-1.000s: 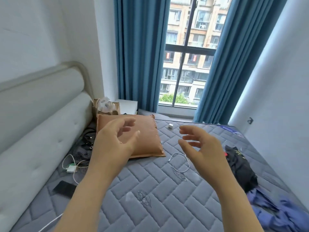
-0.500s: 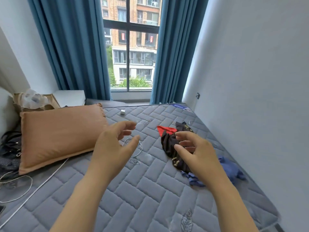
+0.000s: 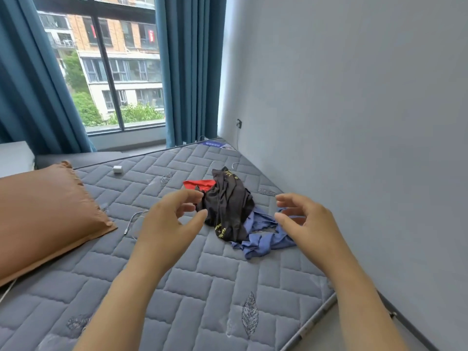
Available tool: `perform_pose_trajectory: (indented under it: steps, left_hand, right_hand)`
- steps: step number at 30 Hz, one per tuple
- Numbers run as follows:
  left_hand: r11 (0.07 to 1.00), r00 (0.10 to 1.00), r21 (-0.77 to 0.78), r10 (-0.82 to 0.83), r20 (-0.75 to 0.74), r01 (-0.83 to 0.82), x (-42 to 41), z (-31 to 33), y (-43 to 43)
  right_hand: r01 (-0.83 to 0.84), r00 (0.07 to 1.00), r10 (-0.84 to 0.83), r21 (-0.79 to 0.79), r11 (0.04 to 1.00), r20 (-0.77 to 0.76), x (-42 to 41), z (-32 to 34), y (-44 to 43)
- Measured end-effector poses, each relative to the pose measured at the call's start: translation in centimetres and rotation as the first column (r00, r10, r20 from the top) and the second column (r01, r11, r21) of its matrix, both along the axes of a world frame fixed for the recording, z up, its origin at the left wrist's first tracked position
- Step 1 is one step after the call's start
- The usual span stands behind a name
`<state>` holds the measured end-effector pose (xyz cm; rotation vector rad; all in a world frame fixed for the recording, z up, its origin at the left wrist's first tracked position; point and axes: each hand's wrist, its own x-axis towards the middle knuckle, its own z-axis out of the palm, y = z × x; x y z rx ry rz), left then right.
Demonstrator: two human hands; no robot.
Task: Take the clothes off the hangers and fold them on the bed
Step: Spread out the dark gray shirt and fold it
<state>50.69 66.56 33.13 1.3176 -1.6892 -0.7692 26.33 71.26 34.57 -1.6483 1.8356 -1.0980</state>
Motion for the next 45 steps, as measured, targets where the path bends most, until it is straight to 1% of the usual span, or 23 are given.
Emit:
perform_pose_trajectory:
  steps: [3,9,13,17,21,25,28,33,38,41,45]
  left_hand:
    - [0.999,0.999,0.015,-0.043,0.014,0.043,-2.8,-0.6,-1.2]
    - [1.000,0.999,0.017,-0.025,0.044,0.024,-9.6,-2.3,-4.1]
    - [0.997,0.998,0.052,0.055,0.016,-0.056,-16.5,-3.9,-5.5]
    - [0.990,0.995,0.108,0.095,0.001,-0.095,-23.9,-5.0,-6.6]
    - [0.986,0.993,0.123,0.107,0.045,-0.112,-28.8,-5.6,-7.7]
    - [0.980,0.987,0.122,0.148,0.058,-0.154,-30.1,-5.8,-8.2]
    - [0.980,0.987,0.136,0.135,0.084,-0.146,-30.3,-6.1,-8.6]
    - [0.971,0.981,0.153,0.174,0.088,-0.186,-31.0,-6.8,-8.6]
    - [0.950,0.968,0.192,0.231,0.095,-0.245,-32.5,-7.7,-8.9]
    - [0.936,0.954,0.192,0.281,0.103,-0.296,-34.9,-8.3,-10.1]
    - [0.909,0.931,0.202,0.355,0.081,-0.364,-40.9,-9.3,-12.0]
  right_hand:
    - [0.030,0.999,-0.031,0.035,0.999,0.031,-2.7,-1.2,-0.6]
    - [0.036,0.999,-0.037,0.049,0.998,0.036,-10.6,-2.9,-3.6]
    - [-0.018,1.000,0.018,0.073,0.997,0.000,-17.8,-3.7,-6.6]
    - [-0.079,0.996,0.083,0.108,0.991,-0.038,-25.3,-3.7,-9.6]
    - [-0.119,0.991,0.126,0.110,0.987,-0.055,-30.2,-3.9,-12.0]
    - [-0.182,0.982,0.188,0.140,0.973,-0.035,-31.5,-4.4,-13.2]
    - [-0.177,0.982,0.184,0.149,0.973,-0.031,-31.6,-5.2,-13.4]
    - [-0.224,0.970,0.240,0.233,0.947,-0.046,-32.1,-6.5,-14.0]
    - [-0.281,0.954,0.297,0.241,0.929,-0.032,-33.8,-8.0,-16.7]
    - [-0.333,0.936,0.351,0.257,0.907,-0.025,-35.9,-9.3,-18.6]
    - [-0.417,0.897,0.441,0.280,0.865,-0.027,-40.8,-10.2,-22.0]
